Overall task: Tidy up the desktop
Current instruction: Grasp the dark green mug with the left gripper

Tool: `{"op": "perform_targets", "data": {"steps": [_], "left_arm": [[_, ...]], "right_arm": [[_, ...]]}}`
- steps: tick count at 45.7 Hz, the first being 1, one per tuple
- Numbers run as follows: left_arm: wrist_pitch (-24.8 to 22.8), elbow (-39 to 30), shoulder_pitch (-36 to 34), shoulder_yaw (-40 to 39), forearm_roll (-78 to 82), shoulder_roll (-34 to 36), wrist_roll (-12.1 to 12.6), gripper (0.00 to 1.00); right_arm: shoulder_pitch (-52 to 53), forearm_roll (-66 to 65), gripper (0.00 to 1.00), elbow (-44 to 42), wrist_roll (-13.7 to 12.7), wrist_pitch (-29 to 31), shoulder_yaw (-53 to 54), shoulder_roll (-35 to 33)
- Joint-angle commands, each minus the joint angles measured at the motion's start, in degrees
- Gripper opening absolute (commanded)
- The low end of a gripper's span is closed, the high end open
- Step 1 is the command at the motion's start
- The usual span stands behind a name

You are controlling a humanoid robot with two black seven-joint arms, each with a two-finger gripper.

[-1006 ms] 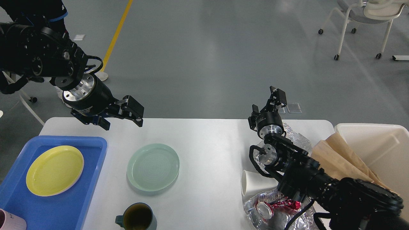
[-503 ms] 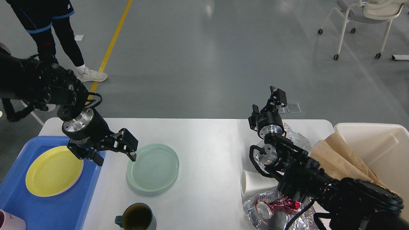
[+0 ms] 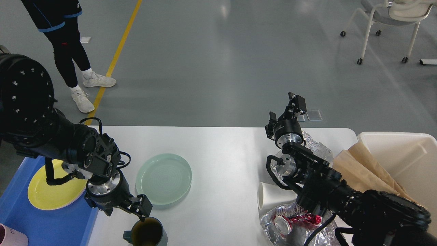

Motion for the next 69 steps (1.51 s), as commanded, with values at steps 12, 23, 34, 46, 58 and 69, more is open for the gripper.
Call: {"op": "perform_targets", "data": {"steps": [12,23,34,46,58,69], "left_arm": [[6.1,0.1,4.5,-3.9,0.3,-2.2,0.7,0.99],[6.1,0.2,5.6,-4.7,2.7,-2.9,1.8,0.98],[5.5,0.5,4.0,-4.4,3.1,-2.1,1.8,0.99],[2.3,0.5,3.3,-4.0,4.0,-2.1,2.6,0.99],[1.1,0.5,3.0,-4.7,5.9,-2.0,3.8,0.99],[0.9,0.5,1.8,-5.9,5.9,-1.9,3.2,0.99]], "right_arm": [[0.1,0.0,1.00,0.0,-0.1,0.0,0.0,0.0],[0.1,0.0,1.00,0.0,0.0,0.0,0.0,0.0],[0.1,0.0,1.00,0.0,0.0,0.0,0.0,0.0],[0.1,0.0,1.00,0.0,0.0,0.0,0.0,0.0],[0.1,0.0,1.00,0.0,0.0,0.0,0.0,0.0],[0.0,-0.1,1.00,0.0,0.0,0.0,0.0,0.0]]}}
